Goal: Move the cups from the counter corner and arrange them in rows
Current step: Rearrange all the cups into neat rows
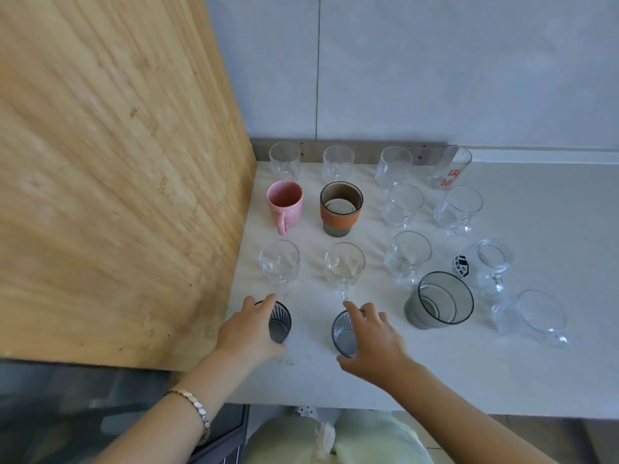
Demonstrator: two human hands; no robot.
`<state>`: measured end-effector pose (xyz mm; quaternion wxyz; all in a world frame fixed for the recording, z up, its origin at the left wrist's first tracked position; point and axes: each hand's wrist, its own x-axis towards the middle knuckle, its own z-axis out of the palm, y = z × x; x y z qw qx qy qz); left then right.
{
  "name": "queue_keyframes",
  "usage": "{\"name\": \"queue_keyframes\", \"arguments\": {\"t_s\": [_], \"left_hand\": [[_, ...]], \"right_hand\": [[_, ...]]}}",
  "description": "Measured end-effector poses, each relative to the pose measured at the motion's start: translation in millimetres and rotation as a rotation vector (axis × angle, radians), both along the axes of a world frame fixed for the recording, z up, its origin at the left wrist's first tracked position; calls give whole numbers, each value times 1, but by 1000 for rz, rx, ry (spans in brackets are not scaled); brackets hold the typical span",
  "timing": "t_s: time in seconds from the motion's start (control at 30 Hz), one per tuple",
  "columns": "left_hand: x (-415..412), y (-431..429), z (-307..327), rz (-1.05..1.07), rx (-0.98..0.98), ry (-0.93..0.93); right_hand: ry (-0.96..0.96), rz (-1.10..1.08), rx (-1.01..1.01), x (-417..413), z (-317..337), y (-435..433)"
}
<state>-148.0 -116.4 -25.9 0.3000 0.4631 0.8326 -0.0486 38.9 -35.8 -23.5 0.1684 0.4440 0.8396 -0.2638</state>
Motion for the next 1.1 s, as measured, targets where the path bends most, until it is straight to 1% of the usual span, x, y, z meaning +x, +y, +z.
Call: {"name": "queue_keyframes", "arguments": {"t_s": [0.1, 0.33, 0.43, 0.5, 0.53, 0.6, 0.67, 0.73, 0.83, 0.9, 1.0, 1.1], "left_hand": [[-1, -7, -1, -44, -16, -31], [0, -13, 0, -75, 46, -63], [2, -12, 3, -82, 21, -64], [10, -8, 10, -121, 5, -9], [17, -3, 14, -142, 31, 5], [34, 10, 25, -176, 160, -36], [55, 28, 33, -216, 296, -113], [80, 49, 38, -295, 337, -152], [123, 82, 35, -401, 297, -153], [153, 104, 28, -445, 236, -140], [189, 135, 19, -449, 159, -83], [210, 155, 12, -390, 114, -36]], "right_hand": [[24, -42, -18, -2, -3, -16], [98, -265, -63, -11, -9, -39], [149, -312, -157, -3, -7, -40], [164, -331, -229, 9, -2, -35], [164, -317, -238, 17, 3, -30], [169, -256, -208, 37, 14, -15], [199, -210, -134, 59, 26, 5], [246, -234, -19, 85, 36, 28], [283, -366, 163, 129, 40, 63], [228, -475, 237, 161, 35, 83], [83, -572, 232, 203, 28, 107], [46, -547, 150, 232, 19, 127]]}}
